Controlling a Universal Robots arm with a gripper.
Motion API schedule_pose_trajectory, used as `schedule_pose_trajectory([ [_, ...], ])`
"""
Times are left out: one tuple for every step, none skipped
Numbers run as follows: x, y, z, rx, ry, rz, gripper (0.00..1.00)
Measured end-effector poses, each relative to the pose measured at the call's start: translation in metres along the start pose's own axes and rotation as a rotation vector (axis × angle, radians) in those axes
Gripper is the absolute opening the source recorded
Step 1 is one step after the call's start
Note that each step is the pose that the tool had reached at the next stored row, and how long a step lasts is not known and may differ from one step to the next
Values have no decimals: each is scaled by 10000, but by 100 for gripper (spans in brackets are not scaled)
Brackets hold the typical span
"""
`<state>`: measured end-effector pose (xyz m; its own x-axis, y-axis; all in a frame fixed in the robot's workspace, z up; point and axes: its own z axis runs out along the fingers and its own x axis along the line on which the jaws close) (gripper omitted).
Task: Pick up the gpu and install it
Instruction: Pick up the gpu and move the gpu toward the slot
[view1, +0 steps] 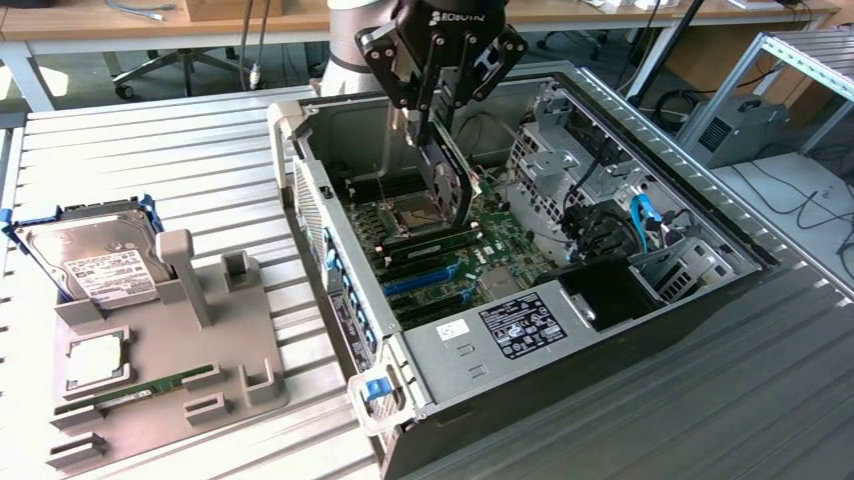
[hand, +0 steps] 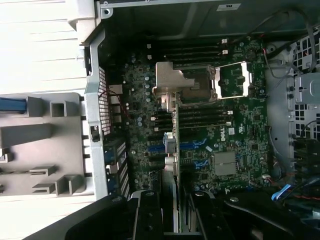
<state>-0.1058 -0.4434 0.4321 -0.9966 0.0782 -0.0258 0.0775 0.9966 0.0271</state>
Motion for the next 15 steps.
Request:
schedule_pose_trajectory([
  [-4, 0, 2, 0, 0, 0, 27],
  [-6, 0, 4, -1, 0, 0, 27],
  [-10, 1, 6, -1, 0, 0, 27],
  [-13, 1, 8, 0, 0, 0, 27],
  [-16, 1, 10, 0, 0, 0, 27],
  [-19, 1, 11, -1, 0, 0, 27],
  [-22, 2, 13, -1, 0, 0, 27],
  [-26, 2, 15, -1, 0, 0, 27],
  [-29, 2, 17, -1, 0, 0, 27],
  [-32, 2, 18, -1, 0, 0, 27],
  [-36, 2, 20, -1, 0, 0, 27],
  [-39, 3, 22, -1, 0, 0, 27],
  [-41, 3, 24, 0, 0, 0, 27],
  [-42, 3, 25, 0, 0, 1, 27],
  [-44, 3, 29, 0, 0, 2, 27],
])
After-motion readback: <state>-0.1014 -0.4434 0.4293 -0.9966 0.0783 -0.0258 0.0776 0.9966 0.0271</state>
